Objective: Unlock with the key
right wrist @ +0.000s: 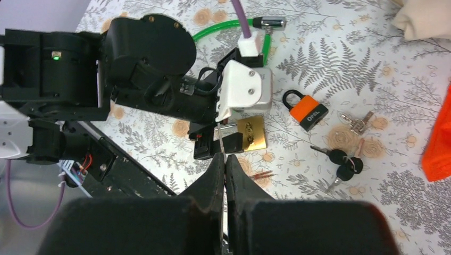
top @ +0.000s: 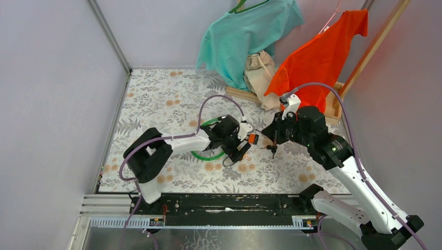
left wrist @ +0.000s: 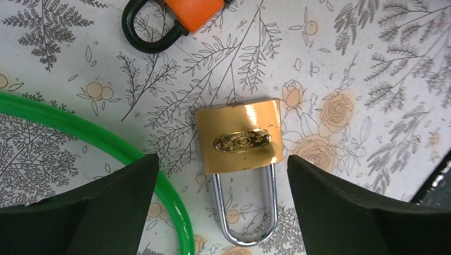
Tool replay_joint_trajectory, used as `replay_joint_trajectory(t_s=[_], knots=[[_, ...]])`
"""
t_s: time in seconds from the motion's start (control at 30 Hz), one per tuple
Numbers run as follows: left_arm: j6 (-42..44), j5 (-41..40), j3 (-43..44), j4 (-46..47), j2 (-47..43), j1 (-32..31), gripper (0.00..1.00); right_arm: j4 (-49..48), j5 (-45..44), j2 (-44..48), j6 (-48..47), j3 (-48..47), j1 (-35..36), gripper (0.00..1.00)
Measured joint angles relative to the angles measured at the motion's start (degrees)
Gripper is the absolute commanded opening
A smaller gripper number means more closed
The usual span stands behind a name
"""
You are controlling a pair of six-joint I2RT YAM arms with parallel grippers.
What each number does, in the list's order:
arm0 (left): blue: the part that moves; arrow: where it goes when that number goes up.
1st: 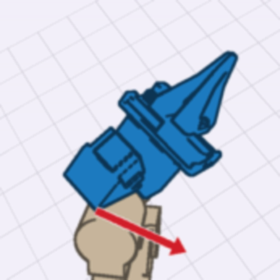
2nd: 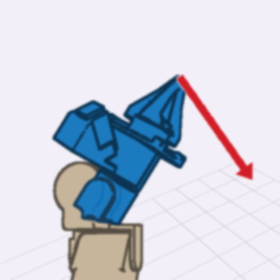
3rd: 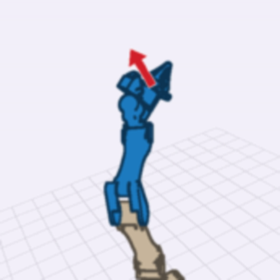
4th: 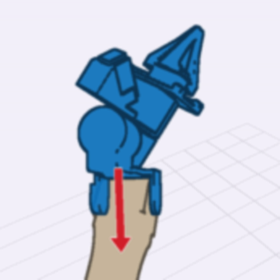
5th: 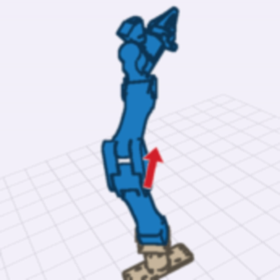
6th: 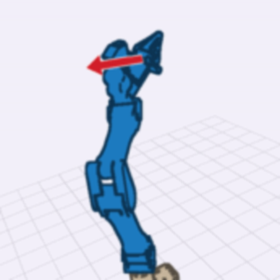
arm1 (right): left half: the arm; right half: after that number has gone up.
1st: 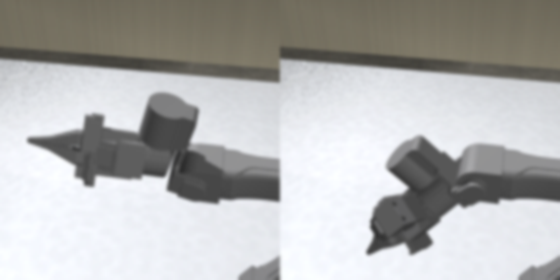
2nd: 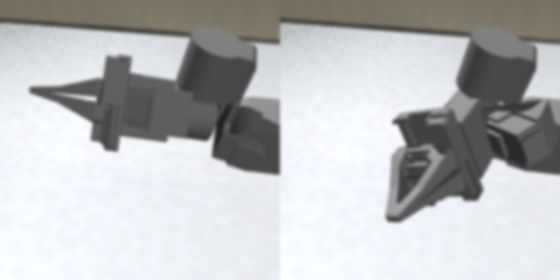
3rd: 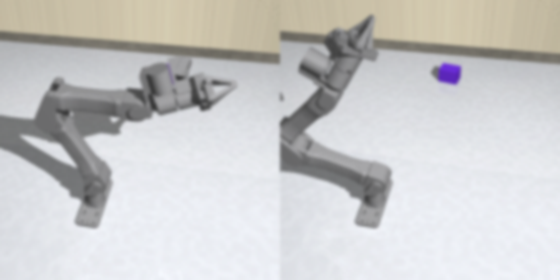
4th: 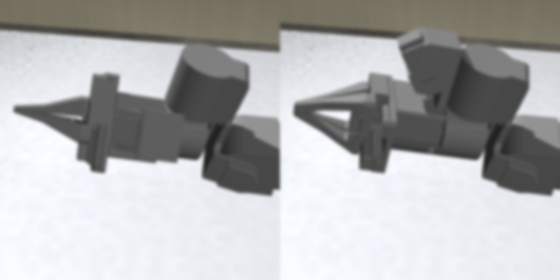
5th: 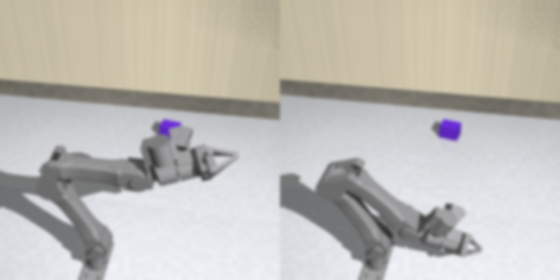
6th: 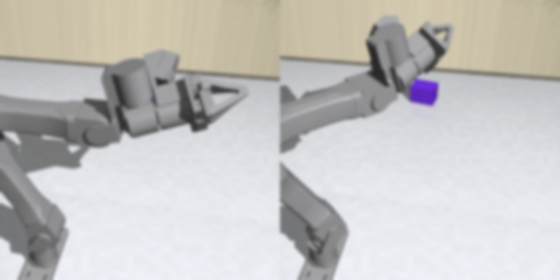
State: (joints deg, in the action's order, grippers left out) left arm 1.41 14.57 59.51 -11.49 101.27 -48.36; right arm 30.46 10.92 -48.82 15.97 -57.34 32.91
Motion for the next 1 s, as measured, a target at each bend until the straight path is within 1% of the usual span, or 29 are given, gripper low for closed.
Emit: replay_joint_trajectory(t_s=[0.23,0.43,0.5,0.63,0.67,0.83,1.0], knots=[[1.0,-5.5,-2.1,3.0,1.2,-3.4,0.88,2.9,-4.2,0.2,-0.1,-3.0,0.0,0.0],[1.2,-7.1,-2.5,4.2,1.4,-4.3,0.82,4.1,-5.9,0.5,-0.6,-6.2,0.0,0.0],[1.2,-7.1,-2.4,4.6,1.5,-4.4,0.72,4.4,-5.9,0.5,-0.7,-6.6,0.0,0.0],[1.4,-6.9,-2.3,5.0,1.8,-4.7,0.44,5.2,-6.0,0.6,-0.7,-7.1,0.0,0.0],[1.6,-6.8,-2.3,5.0,1.8,-4.7,0.4,5.2,-6.0,0.6,-0.7,-7.1,0.0,0.0],[4.8,-5.5,-2.3,4.5,1.5,-4.7,0.26,5.3,-5.9,0.5,-0.7,-7.3,0.0,0.0],[10.4,-5.2,-3.1,0.0,-0.7,-4.9,0.22,5.2,-5.8,0.3,-0.7,-7.3,0.0,0.0]])
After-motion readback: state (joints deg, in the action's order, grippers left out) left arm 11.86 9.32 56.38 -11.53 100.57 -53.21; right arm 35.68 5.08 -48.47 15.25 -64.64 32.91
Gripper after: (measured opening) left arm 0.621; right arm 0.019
